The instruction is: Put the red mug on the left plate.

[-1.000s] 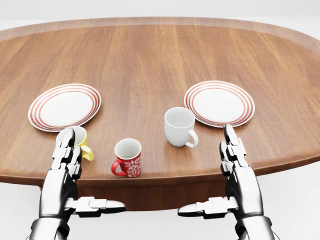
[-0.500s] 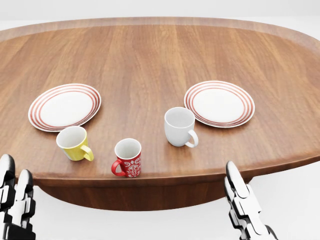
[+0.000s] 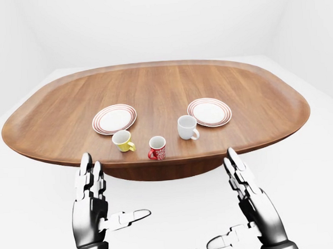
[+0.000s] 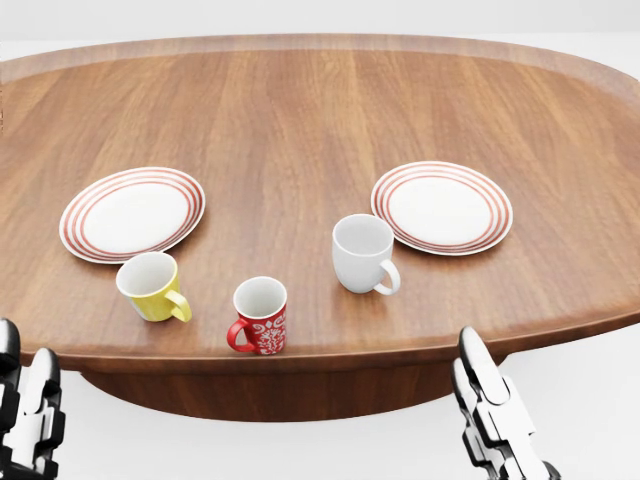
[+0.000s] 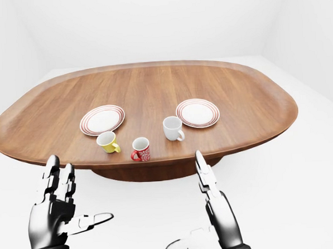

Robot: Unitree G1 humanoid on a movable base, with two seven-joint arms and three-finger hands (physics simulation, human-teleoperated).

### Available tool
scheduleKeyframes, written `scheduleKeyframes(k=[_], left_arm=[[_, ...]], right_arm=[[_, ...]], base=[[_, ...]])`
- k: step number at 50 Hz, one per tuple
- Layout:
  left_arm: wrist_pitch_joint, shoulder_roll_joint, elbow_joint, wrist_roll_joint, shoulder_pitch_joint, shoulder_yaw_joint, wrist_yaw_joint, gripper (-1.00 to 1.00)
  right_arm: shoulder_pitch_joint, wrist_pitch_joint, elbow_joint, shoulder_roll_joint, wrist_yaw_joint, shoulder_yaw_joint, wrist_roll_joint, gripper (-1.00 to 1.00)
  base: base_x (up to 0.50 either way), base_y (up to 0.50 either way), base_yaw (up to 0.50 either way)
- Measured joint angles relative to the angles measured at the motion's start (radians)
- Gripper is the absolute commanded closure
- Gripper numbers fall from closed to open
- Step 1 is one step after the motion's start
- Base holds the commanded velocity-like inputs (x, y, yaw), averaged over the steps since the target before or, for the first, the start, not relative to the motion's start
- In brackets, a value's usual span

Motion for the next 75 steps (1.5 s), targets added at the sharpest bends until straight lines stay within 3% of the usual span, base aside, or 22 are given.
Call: scheduleKeyframes(k=[55,75], left_arm=[[0.0,0.014,0.011,-0.004,-0.022,-0.019,-0.01,-1.0],[0.0,0.017,0.014,0.001,-0.025,-0.027,-0.008,-1.0]], right_arm=[[-0.065,0.0,0.034,0.034,0.052,-0.016,0.023,-1.0],[-0.096,0.0,0.044,0.072,0.046,-0.051,0.054,-1.0]], base=[[0.06,0.5,0.0],[0.0,0.02,0.0]])
